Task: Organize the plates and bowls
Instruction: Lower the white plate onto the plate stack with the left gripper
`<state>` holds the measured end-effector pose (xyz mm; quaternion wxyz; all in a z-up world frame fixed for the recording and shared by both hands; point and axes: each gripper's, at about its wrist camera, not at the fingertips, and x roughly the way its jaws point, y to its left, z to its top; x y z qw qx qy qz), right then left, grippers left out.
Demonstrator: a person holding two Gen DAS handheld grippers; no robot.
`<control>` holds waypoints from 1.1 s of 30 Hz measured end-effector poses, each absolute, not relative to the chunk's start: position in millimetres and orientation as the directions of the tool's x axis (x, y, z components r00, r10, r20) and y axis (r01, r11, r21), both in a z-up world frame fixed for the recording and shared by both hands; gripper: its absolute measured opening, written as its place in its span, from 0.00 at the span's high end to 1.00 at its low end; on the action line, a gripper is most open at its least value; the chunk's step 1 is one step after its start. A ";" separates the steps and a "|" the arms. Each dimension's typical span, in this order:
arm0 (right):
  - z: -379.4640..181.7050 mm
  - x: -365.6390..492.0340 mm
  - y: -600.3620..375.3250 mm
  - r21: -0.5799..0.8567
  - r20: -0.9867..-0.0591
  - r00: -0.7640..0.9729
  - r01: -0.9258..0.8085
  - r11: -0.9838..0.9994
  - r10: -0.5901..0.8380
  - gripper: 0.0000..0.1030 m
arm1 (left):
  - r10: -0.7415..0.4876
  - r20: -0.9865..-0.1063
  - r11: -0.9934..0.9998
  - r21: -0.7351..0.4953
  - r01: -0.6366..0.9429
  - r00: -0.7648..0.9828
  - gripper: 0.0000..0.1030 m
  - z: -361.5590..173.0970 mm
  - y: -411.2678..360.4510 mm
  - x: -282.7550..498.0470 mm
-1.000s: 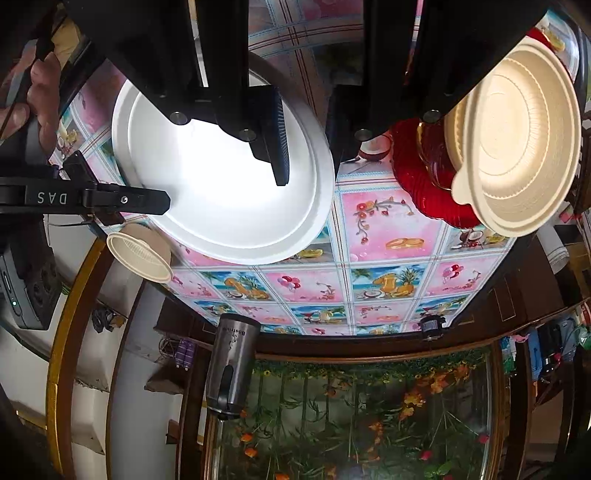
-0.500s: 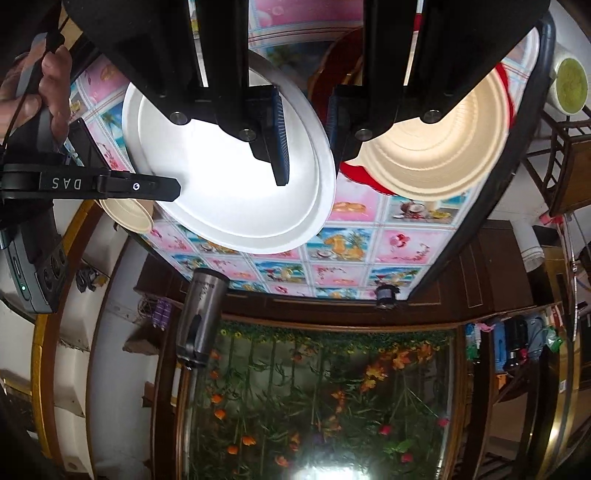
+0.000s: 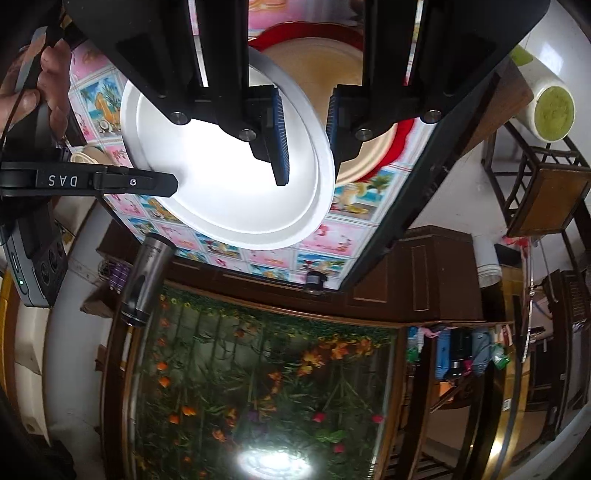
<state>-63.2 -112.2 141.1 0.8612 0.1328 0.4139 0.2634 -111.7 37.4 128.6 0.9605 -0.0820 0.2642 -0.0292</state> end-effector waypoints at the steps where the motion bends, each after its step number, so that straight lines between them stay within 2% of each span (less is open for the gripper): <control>1: 141.3 -62.0 -105.7 0.445 -0.645 0.512 -0.352 0.823 0.568 0.91 | -0.088 -0.502 0.985 -0.173 0.000 0.860 0.85 128.5 42.6 -112.5; 11: 130.4 -43.7 -38.9 0.394 -0.695 0.455 -0.407 0.824 0.557 0.91 | -0.031 -0.526 0.972 -0.213 -0.096 0.850 0.85 111.4 84.6 -107.4; 23: 109.1 -29.4 -42.9 0.357 -0.742 0.450 -0.362 0.861 0.497 0.91 | -0.075 -0.591 0.968 -0.236 -0.083 0.803 0.85 80.3 80.8 -95.2; 33: 91.8 -24.0 -42.3 0.387 -0.750 0.419 -0.351 0.853 0.512 0.91 | -0.066 -0.603 0.969 -0.229 -0.094 0.795 0.85 78.2 77.7 -92.0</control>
